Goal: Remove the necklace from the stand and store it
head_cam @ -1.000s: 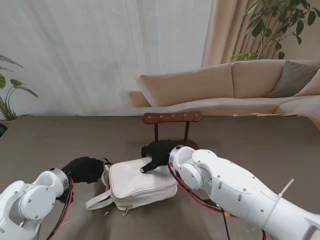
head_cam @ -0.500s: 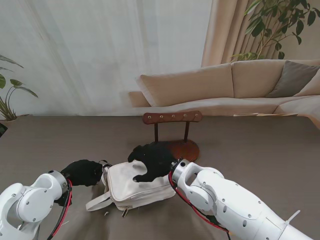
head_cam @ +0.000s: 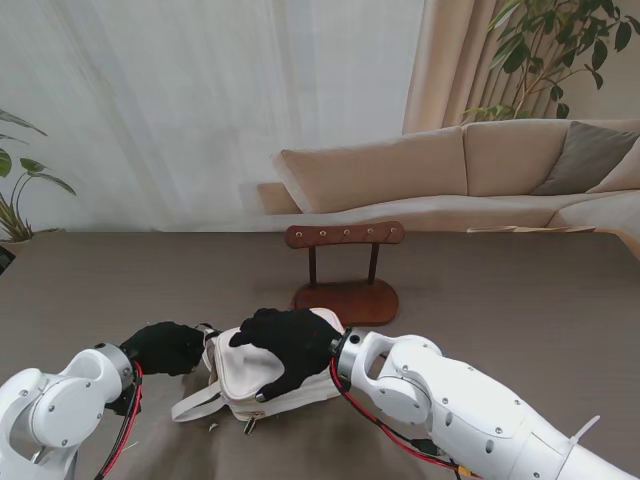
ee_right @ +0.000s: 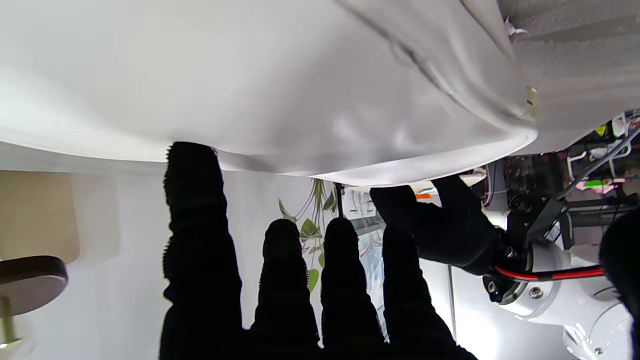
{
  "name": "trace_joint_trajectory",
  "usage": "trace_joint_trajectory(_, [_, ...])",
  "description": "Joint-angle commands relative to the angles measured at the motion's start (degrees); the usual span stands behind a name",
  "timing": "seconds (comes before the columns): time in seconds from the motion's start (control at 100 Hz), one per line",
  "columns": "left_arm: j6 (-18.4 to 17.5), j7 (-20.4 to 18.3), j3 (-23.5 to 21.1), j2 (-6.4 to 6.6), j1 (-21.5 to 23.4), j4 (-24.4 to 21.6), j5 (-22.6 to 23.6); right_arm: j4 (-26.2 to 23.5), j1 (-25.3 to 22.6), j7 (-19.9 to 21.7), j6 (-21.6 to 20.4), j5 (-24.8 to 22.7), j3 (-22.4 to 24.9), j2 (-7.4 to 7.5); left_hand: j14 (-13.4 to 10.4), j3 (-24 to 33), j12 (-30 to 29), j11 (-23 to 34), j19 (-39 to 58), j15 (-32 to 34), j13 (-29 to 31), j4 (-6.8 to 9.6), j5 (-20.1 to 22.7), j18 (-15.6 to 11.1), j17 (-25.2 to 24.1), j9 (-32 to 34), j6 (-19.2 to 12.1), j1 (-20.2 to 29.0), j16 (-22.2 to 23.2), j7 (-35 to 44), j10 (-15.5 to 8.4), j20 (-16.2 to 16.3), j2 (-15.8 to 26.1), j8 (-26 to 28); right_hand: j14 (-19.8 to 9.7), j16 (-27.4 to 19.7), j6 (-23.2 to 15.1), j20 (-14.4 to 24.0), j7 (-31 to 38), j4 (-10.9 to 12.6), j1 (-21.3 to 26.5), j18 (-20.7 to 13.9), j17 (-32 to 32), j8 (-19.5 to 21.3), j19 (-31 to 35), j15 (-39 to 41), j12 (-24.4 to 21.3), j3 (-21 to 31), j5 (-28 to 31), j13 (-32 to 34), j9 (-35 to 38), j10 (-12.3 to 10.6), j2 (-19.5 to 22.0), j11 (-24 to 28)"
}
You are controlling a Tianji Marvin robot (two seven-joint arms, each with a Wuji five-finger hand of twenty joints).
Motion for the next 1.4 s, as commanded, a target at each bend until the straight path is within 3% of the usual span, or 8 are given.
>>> trace_joint_trajectory(0.0, [-0.23, -1.27, -0.13, 0.02, 0.26, -0.38, -0.23, 1.25, 0.08, 0.70, 0.11, -1.60, -1.62, -0.08, 0.64, 1.03, 0.52, 0.19, 0.58, -0.34, -0.53, 0.69, 1.78, 0.42, -0.93, -0.01, -0.35, 1.90, 0.26, 3.41, 0.39, -0.01, 1.66, 0.61, 1.00, -1.00, 2.34, -4.91, -0.14, 0.37, -2.81, -7.43, -37.74, -1.56, -12.53, -1.25, -0.80, 2.02, -3.18, -3.78, -3.59, 1.99, -1.66, 0.33])
trace_joint_trajectory(0.16, [-0.47, -1.74, -0.28, 0.11, 0.44, -0.54, -0.32, 2.40, 2.30, -3.15, 6.05, -7.74, -5.72, 0.21, 0.68, 1.04, 0.50, 0.20, 0.59, -0.33, -0.54, 0.70, 1.81, 0.37, -0.88, 0.02, -0.35, 1.94, 0.27, 3.40, 0.38, -0.01, 1.66, 0.59, 2.82, -1.93, 7.40, -3.79, 2.04, 0.97, -2.72, -7.22, -37.44, -3.22, -15.35, -1.69, 0.03, 2.59, -6.29, -6.32, -7.61, 5.22, -1.31, 2.99])
trace_joint_trajectory(0.41, [-0.23, -2.13, -0.44, 0.14, 0.89, -0.98, -0.33, 0.84, 2.06, -2.06, 8.20, -10.10, -5.67, 0.94, 0.79, 0.97, 0.48, 0.20, 0.55, -0.34, -0.47, 0.71, 1.75, 0.42, -0.93, 0.04, -0.30, 1.95, 0.26, 3.34, 0.39, -0.02, 1.70, 0.57, 0.04, -1.25, 2.68, -3.25, 5.96, 0.95, -1.61, -7.23, -36.36, -1.91, -15.13, 0.92, 0.47, 2.49, 1.35, -1.22, -1.00, 2.00, -1.67, 4.87])
trace_joint_trajectory(0.68, [-0.52, -2.49, -0.71, 0.20, 1.34, -1.32, -0.54, 2.64, 5.13, -0.38, 8.37, -10.72, -9.19, 1.22, 0.92, 0.92, 0.41, 0.21, 0.58, -0.50, -0.36, 0.74, 1.70, 0.37, -0.83, 0.08, -0.26, 1.99, 0.15, 3.34, 0.49, -0.02, 1.74, 0.59, -1.40, -0.28, 1.71, -2.61, 5.88, 1.04, 0.85, -7.67, -35.83, -1.11, -14.42, 2.32, 0.48, 2.79, 1.36, 0.75, 0.64, -0.69, -4.06, 4.36])
trace_joint_trajectory(0.87, [-0.93, -2.99, -1.42, 0.27, 1.96, -1.92, -0.29, 5.22, 8.02, -2.99, 11.59, -12.59, -12.93, 0.92, 0.94, 0.88, 0.39, 0.24, 0.61, -0.53, -0.34, 0.74, 1.72, 0.39, -0.75, 0.09, -0.27, 1.97, 0.13, 3.36, 0.46, -0.01, 1.74, 0.59, -1.96, 1.08, -0.41, -2.25, 9.20, 1.47, 13.82, -8.21, -32.10, 1.54, -8.97, 5.00, 1.56, 1.42, 5.95, 6.64, 6.13, -2.67, -9.11, 6.08])
trace_joint_trajectory(1.12, [-1.43, -3.53, -3.26, 0.32, 3.09, -2.85, 0.65, 6.91, 8.22, -4.40, 11.77, -12.47, -12.74, 0.86, 0.83, 0.91, 0.38, 0.29, 0.65, -0.40, -0.28, 0.74, 1.73, 0.38, -0.67, 0.11, -0.27, 1.99, 0.18, 3.41, 0.48, 0.00, 1.71, 0.58, -6.01, 2.64, -6.50, -7.12, 11.69, 3.07, 33.97, -10.71, -29.85, 5.35, 3.26, 8.02, 1.77, -12.52, 16.89, 15.56, 18.62, -8.04, 4.69, 5.66])
trace_joint_trajectory(1.2, [-1.45, -3.34, -3.88, 0.27, 3.47, -3.02, 0.95, 6.87, 7.91, -3.79, 11.73, -11.77, -12.51, 0.74, 0.85, 0.95, 0.37, 0.28, 0.65, -0.38, -0.26, 0.73, 1.74, 0.38, -0.67, 0.11, -0.29, 1.96, 0.19, 3.42, 0.44, 0.00, 1.71, 0.57, -7.07, 2.98, -8.18, -8.65, 17.26, 1.67, 39.96, -11.37, -29.67, -3.55, 5.46, 8.70, 1.74, -16.34, 17.07, 17.11, 21.00, -8.78, 6.15, 5.43])
trace_joint_trajectory(1.39, [-1.25, -3.10, -5.39, 0.17, 4.39, -3.26, 1.65, 7.25, 7.76, -3.04, 11.69, -10.14, -12.71, 0.31, 0.76, 0.98, 0.36, 0.28, 0.65, -0.41, -0.32, 0.71, 1.78, 0.38, -0.67, 0.12, -0.25, 1.98, 0.18, 3.43, 0.51, 0.00, 1.70, 0.52, -8.33, 3.47, -10.30, -9.18, 23.90, 0.87, 46.71, -12.11, -28.80, -7.63, 7.23, 9.87, 1.64, -21.66, 16.87, 19.63, 24.16, -9.42, 8.91, 5.37])
